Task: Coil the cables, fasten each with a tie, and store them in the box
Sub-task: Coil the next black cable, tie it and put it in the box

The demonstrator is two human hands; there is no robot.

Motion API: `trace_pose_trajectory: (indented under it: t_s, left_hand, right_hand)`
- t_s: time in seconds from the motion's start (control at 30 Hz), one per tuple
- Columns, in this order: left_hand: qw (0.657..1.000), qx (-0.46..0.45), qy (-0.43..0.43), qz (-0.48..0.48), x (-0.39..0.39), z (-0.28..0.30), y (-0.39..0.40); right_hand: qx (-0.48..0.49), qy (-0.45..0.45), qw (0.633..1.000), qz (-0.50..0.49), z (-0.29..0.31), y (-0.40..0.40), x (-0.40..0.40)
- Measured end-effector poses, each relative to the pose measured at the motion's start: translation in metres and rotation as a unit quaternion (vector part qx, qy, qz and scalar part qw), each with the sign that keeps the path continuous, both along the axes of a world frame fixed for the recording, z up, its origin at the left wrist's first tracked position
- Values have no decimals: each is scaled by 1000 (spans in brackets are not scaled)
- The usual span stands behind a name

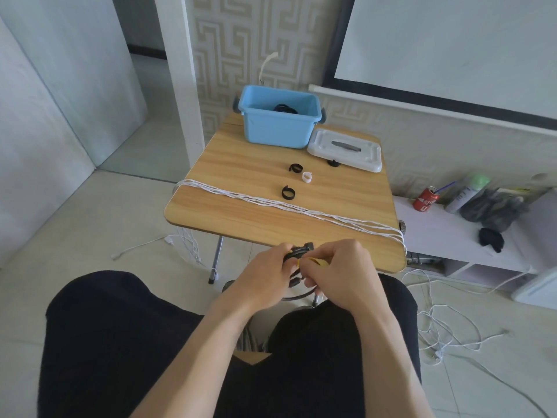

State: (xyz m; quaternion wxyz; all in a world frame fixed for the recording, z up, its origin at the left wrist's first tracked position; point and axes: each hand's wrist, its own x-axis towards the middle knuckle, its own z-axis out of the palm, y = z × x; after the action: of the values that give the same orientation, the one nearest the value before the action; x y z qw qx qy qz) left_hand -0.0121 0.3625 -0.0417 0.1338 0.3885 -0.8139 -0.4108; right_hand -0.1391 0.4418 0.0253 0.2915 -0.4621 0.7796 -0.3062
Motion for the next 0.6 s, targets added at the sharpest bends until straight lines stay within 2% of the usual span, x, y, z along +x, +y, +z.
trace_pose_trajectory:
  t_s: [0.07, 0.13, 0.23, 0.3, 0.37, 0.43, 0.5, 0.6]
  left_hand:
    - [999, 30, -20, -31, 0, 5, 0]
    - [994, 95, -12, -58, -1, 7, 3]
    - [978, 183, 64, -72, 0, 7, 3]
    - [966, 227, 112, -55, 3, 9, 1]
    - [964, 231, 115, -58, 3, 10, 0]
    - [972, 204, 83, -84, -1, 10, 3]
    - [977, 186, 54, -88, -6, 10, 8]
    - [979, 188, 57, -62, -11, 9, 12]
  right_hand:
    - [-17, 32, 999, 40, 0, -4, -4]
    - [-21, 22, 998, 60, -5, -10, -8]
    - [-1, -56, 996, 64, -6, -14, -19]
    - [12, -116, 987, 107, -4, -12, -31]
    - [16, -146, 978, 149, -2, -12, -42]
    - [13, -92, 982, 166, -2, -17, -45]
    - [5, -1, 983, 182, -5, -25, -44]
    - [-21, 98, 977, 188, -7, -32, -40]
